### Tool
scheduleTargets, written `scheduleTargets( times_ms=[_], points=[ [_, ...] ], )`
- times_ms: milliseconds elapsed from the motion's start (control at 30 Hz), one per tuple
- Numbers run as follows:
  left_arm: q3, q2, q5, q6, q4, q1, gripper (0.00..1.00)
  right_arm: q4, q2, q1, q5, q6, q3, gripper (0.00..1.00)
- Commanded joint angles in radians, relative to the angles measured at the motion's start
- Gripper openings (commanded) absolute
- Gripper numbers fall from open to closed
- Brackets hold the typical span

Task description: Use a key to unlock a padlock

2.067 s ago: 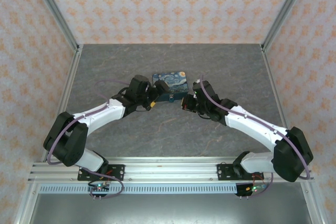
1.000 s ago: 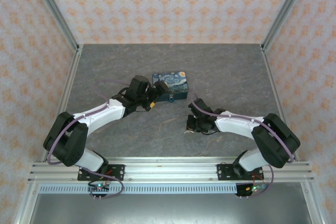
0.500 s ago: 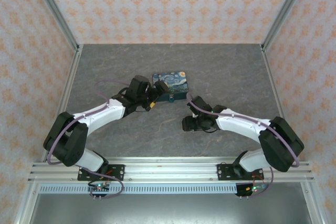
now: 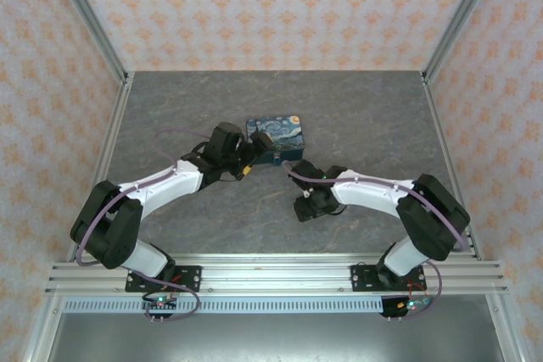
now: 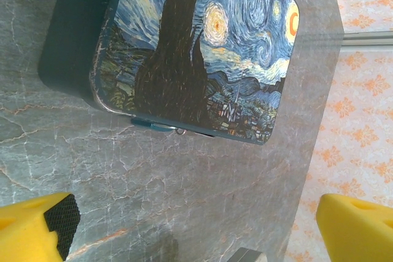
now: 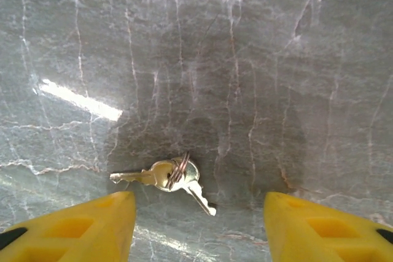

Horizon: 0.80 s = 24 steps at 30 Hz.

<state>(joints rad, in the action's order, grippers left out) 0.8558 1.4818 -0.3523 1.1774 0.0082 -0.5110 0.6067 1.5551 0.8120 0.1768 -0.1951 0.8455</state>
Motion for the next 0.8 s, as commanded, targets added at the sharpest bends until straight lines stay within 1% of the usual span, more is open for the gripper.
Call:
scheduleTargets(
  times_ms=[0, 300, 433, 567, 667, 767],
  points=[
    [0.022, 0.002, 0.014, -0.018, -0.020, -0.006, 1.00, 0.037, 0.030, 0.004, -0.039, 0.024, 0.035, 0.56],
    [0.018, 0.002, 0.014, -0.016, -0.019, -0.006, 1.00, 0.039, 0.093, 0.007, -0.016, 0.039, 0.067, 0.54],
    [0.018, 0.003, 0.014, -0.016, -0.019, -0.006, 1.00, 0.052, 0.125, 0.011, -0.015, 0.045, 0.086, 0.51],
    [0.017, 0.003, 0.014, -0.016, -0.020, -0.006, 1.00, 0.064, 0.141, 0.016, -0.016, 0.046, 0.093, 0.43],
    [0.019, 0.003, 0.016, -0.016, -0.018, -0.006, 1.00, 0.065, 0.146, 0.016, -0.020, 0.042, 0.093, 0.31],
    [0.021, 0.006, 0.015, -0.016, -0.016, -0.006, 1.00, 0.062, 0.149, 0.016, -0.023, 0.032, 0.090, 0.23]
  ],
)
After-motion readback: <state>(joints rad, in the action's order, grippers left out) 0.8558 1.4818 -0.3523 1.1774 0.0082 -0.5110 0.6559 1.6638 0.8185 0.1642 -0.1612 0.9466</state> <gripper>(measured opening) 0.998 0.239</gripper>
